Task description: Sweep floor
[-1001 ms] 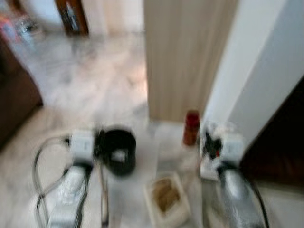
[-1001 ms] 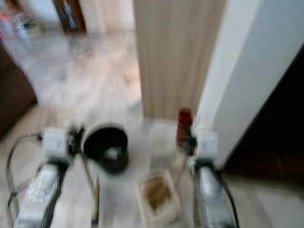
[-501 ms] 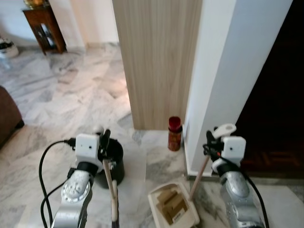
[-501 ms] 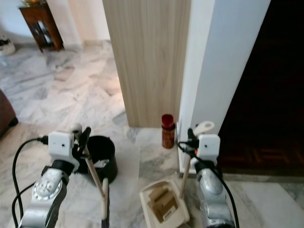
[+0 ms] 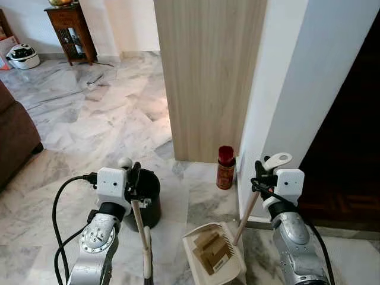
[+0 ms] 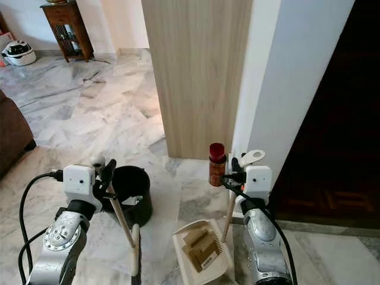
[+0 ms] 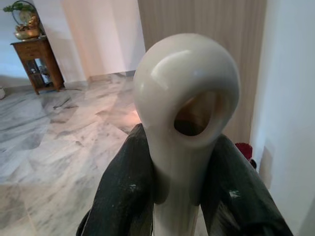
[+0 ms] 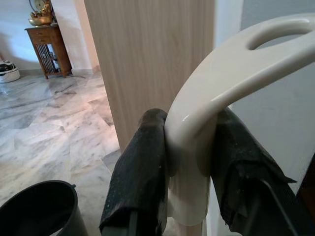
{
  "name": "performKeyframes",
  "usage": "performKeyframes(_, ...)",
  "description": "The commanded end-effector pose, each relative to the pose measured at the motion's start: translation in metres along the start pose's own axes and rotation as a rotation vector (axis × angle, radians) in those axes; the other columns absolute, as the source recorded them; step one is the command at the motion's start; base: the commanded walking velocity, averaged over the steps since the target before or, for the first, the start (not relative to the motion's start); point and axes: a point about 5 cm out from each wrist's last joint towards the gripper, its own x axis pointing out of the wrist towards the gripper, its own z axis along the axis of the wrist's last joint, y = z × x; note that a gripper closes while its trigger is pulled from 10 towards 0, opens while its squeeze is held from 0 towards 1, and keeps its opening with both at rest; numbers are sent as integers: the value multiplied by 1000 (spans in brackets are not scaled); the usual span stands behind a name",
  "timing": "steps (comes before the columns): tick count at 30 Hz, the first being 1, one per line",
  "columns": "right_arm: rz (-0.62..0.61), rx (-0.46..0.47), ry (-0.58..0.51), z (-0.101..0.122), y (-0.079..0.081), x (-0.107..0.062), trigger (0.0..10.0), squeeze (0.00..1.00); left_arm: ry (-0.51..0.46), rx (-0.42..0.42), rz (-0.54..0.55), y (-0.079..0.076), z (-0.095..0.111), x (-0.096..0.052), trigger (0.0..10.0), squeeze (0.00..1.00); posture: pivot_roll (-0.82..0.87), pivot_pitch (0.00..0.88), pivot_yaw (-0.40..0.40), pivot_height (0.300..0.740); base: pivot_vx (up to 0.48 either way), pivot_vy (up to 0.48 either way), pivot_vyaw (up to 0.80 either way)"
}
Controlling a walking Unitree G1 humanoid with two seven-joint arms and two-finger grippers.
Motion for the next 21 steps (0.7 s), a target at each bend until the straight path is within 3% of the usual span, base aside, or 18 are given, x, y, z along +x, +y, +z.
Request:
performKeyframes(1, 9, 9, -55, 10, 4, 5, 10000, 0, -38, 14, 19, 6, 9, 1, 10000, 0, -60, 0, 75, 740, 0, 259, 0)
performKeyframes(16, 10, 22, -54, 9, 5, 5, 10000, 0, -28, 12, 21, 6, 8, 1, 10000, 0, -59, 0, 75, 740, 0, 256, 0)
performKeyframes(21, 15, 20, -50, 9, 4, 5, 10000, 0, -28, 10, 20, 5, 8, 1, 10000, 0, -62, 0, 73, 740, 0, 255, -800)
